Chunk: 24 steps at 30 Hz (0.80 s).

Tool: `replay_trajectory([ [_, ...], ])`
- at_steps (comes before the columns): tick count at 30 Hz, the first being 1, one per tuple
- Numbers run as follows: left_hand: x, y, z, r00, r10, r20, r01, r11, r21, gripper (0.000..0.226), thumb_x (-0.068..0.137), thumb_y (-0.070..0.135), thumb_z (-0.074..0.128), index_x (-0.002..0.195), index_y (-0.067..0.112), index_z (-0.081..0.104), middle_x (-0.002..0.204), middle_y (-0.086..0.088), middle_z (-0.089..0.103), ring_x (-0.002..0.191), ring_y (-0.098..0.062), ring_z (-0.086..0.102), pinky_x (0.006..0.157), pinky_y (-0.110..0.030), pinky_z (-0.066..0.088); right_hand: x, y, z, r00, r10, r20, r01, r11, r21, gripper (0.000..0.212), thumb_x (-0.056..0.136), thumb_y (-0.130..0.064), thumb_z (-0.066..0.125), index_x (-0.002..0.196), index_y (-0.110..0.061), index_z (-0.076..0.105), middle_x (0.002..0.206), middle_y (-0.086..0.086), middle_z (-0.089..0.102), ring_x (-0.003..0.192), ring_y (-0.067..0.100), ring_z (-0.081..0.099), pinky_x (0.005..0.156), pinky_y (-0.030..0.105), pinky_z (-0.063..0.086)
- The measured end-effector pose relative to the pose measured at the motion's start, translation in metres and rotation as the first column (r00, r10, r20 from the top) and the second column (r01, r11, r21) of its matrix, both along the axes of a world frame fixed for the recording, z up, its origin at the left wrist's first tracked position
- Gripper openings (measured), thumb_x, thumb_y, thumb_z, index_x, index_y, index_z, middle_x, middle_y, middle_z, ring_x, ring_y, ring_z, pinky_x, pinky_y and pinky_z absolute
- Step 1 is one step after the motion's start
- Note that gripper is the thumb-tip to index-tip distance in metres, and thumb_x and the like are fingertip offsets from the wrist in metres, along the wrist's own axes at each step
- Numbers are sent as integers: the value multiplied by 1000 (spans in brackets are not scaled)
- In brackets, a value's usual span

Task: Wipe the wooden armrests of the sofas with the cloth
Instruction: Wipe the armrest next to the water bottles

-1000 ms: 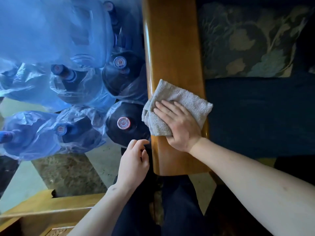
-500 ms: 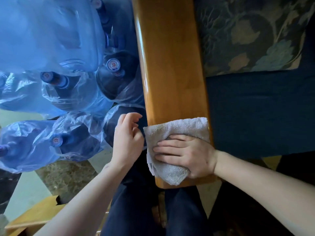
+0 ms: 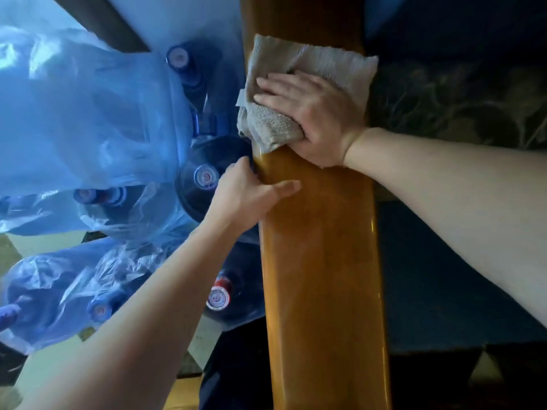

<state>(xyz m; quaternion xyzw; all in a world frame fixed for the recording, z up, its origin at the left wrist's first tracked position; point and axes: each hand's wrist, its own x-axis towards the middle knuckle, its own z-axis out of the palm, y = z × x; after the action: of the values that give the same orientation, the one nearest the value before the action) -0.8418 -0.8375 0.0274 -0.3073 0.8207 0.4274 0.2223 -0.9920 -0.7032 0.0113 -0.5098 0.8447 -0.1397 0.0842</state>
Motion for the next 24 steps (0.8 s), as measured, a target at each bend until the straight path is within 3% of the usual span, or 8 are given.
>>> replay_trajectory([
  [2,-21,0,-3,991,-53,119,54,999,-4,73,59,65,84,110,21,56,110,3,63,97,-16,60,71,-30,49,-23,-11,0,1000,16,3,-16,1000,-8,62,98,-49,46,153,-21,48,163,3,43,153,23,36,127,43,22],
  [5,-37,-3,-1,981,-71,183,81,996,-48,77,60,59,89,113,14,54,111,-2,63,99,-22,61,81,-40,55,-58,-28,3,997,68,33,-68,998,6,60,99,-47,47,153,-20,49,163,3,44,153,22,35,127,41,20],
  [9,-44,0,5,954,-141,266,168,983,-81,110,66,61,85,146,5,34,134,-9,58,122,-29,55,98,-47,51,-108,-53,10,999,2,33,-2,1000,4,61,97,-39,51,154,-22,47,164,1,42,153,21,34,124,44,24],
  [15,-49,-1,12,962,-94,255,113,992,-60,103,65,57,87,139,4,39,126,-7,60,115,-28,56,93,-45,52,-114,-57,10,998,13,65,-13,1000,3,61,95,-38,51,154,-20,48,162,2,44,152,22,36,121,46,29],
  [19,-46,-2,10,976,-74,206,86,995,-49,83,62,56,88,121,13,48,116,-2,61,105,-24,59,89,-45,54,-113,-58,9,999,-8,45,7,1000,25,61,98,-43,48,154,-22,46,164,1,42,153,21,34,123,48,28],
  [24,-37,-3,4,996,11,87,-13,1000,26,82,63,53,91,125,15,53,121,-2,59,109,-24,61,93,-46,56,-99,-59,9,998,-61,-10,62,996,64,66,97,-50,42,157,-24,40,166,-1,37,155,20,30,127,43,23],
])
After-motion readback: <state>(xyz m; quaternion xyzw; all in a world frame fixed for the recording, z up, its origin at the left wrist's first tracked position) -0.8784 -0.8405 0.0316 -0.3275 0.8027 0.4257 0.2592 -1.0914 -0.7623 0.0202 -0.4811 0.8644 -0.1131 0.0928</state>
